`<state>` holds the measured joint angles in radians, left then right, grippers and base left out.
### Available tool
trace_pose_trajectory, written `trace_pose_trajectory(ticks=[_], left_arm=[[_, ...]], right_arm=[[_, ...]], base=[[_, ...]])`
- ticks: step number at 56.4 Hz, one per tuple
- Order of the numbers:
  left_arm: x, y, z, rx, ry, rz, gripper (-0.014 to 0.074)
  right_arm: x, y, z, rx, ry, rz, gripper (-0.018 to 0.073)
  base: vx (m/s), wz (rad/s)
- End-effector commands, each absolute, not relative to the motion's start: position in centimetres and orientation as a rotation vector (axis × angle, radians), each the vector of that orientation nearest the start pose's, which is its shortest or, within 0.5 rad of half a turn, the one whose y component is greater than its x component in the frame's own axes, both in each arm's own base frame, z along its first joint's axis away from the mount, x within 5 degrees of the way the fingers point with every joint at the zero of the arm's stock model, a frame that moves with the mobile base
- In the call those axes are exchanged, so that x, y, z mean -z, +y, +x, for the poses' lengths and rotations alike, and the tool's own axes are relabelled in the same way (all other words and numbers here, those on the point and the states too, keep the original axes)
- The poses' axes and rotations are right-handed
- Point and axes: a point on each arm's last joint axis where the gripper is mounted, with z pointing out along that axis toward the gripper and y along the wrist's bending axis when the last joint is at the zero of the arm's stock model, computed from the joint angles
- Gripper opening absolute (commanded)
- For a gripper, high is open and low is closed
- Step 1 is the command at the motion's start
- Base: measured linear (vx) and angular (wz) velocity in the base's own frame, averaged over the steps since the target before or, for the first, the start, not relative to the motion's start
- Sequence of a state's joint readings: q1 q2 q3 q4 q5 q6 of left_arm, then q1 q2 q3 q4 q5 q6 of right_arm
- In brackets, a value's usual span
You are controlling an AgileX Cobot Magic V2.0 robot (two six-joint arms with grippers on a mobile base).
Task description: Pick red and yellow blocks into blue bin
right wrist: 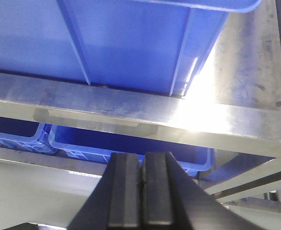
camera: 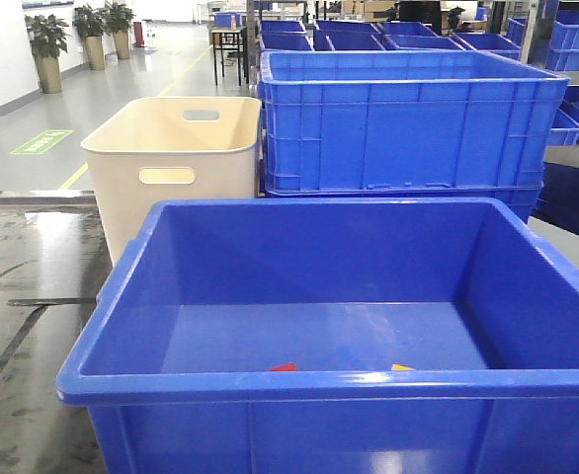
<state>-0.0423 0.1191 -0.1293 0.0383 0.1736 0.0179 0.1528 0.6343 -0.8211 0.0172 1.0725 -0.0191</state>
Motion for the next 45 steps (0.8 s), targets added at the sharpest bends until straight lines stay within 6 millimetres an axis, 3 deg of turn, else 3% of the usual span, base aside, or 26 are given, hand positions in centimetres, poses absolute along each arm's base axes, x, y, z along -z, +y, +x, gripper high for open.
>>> trace_pose_trajectory(ticks=[1,12,45], left_arm=[[-23.9,-0.1,5.8,-0.029,1.480,0.050,-0.0006],[-21.2,0.0,5.4,-0.023,1.454,0.016,-0.0006],[-21.1,-0.1,5.4,0.010,1.466,0.012,-0.0006]], right_arm=[[-35.7,1.5,9.6,-0.080,2.276,-0.196,-0.0010],[-35.7,1.5,9.6,-0.080,2.278,-0.196,-0.0011],[-35.7,1.5,9.5,-0.080,2.281,-0.196,-0.0011]], base=[[0.00,0.00],[0.00,0.00],[0.00,0.00]])
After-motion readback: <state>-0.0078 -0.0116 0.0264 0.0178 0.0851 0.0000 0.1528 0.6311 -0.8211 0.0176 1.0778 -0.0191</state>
